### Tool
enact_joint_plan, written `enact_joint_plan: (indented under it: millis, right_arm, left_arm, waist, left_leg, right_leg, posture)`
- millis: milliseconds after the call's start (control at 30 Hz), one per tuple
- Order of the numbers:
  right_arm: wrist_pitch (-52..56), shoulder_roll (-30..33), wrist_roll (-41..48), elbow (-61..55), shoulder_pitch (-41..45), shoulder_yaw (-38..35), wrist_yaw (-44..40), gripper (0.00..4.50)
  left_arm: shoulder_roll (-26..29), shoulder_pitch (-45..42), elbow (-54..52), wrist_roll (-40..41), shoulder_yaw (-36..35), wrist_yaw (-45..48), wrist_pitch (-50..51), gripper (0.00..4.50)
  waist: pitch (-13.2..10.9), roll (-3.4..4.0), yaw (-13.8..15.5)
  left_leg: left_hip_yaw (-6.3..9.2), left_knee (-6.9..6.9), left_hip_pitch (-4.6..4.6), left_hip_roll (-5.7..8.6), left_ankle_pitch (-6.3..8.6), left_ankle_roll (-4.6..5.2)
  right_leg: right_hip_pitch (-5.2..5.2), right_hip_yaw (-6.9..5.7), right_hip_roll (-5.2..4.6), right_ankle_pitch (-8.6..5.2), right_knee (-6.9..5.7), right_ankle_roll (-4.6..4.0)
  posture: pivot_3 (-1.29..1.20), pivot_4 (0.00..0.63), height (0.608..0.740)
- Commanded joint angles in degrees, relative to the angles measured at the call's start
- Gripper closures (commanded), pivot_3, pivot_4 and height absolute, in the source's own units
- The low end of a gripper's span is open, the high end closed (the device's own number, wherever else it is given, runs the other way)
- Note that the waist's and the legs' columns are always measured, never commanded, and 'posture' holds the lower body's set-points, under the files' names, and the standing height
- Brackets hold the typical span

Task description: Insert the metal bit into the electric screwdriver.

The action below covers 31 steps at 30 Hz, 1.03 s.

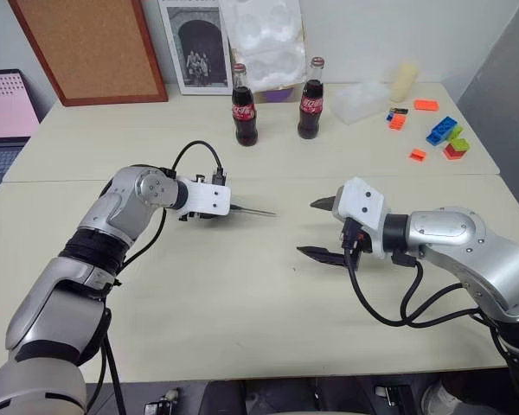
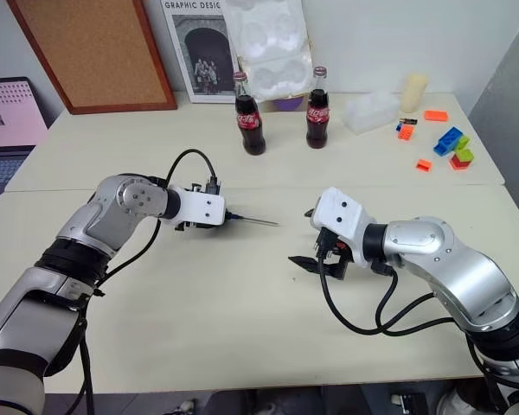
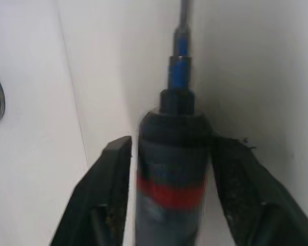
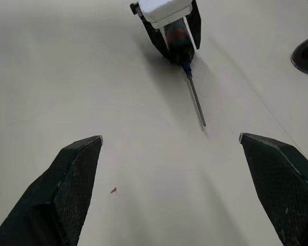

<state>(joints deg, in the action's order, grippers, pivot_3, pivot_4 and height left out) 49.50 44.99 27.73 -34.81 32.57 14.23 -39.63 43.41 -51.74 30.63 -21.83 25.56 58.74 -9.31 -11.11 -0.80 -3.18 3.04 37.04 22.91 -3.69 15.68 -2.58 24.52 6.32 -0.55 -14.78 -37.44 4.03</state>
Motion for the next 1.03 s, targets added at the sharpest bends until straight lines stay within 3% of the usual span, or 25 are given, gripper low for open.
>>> enact_joint_plan:
  millis: [33, 233, 467, 733, 1033]
  right_arm:
    - [0.2, -0.2, 0.1, -1.7, 0.9, -1.9, -0.6, 0.0]
    - [0.3, 0.1, 0.5, -1.8, 0.5, -3.3, -1.1, 0.0]
    - [-2.6, 0.8, 2.1, -2.2, -2.7, -8.9, -3.4, 0.0]
    - [-13.7, 7.8, 1.8, 1.4, -13.8, -19.3, -14.2, 0.0]
    - [-18.6, 13.0, 3.4, 10.1, -20.6, -30.1, -22.0, 0.0]
  left_arm:
    - [-0.9, 2.1, 2.1, 0.1, 0.6, 2.8, -0.5, 1.23]
    - [-3.3, 2.8, -1.2, 6.6, -5.7, 3.9, 4.3, 0.01]
    - [-0.4, 8.9, -13.6, 18.8, -19.0, 4.5, 17.1, 0.01]
    - [12.1, 29.6, -33.4, 26.7, -32.3, 7.3, 26.4, 0.01]
    - [14.2, 46.3, -48.7, 34.7, -45.6, 5.7, 37.6, 0.01]
  waist:
    - [0.0, 0.0, 0.0]
    - [0.0, 0.03, 0.0]
    - [0.0, 0.02, 0.0]
    - [0.0, 0.03, 0.0]
    - [0.0, -0.01, 0.9]
  left_leg:
    - [0.0, 0.02, -0.03, 0.0, 0.0, 0.0]
    - [0.02, 0.11, -0.17, 0.0, -0.02, 0.01]
    - [0.18, 0.48, 0.0, -0.01, -0.02, 0.01]
    - [0.25, 0.53, -0.07, -0.03, -0.01, 0.01]
    - [0.26, 0.91, -0.15, -0.05, -0.02, -0.02]
  right_leg:
    - [-0.02, 0.0, 0.0, 0.0, -0.06, 0.0]
    - [-0.07, 0.0, 0.0, -0.01, -0.38, -0.01]
    - [-0.07, -0.12, 0.01, -0.01, -0.57, -0.01]
    - [-0.16, -0.22, 0.0, -0.02, -0.59, -0.01]
    - [-0.44, -0.32, -0.05, -0.11, -0.61, 0.14]
  posture:
    - [0.0, 0.15, 0.74]
    - [0.0, 0.15, 0.74]
    - [0.0, 0.15, 0.74]
    - [0.0, 0.15, 0.74]
    - [0.0, 0.15, 0.74]
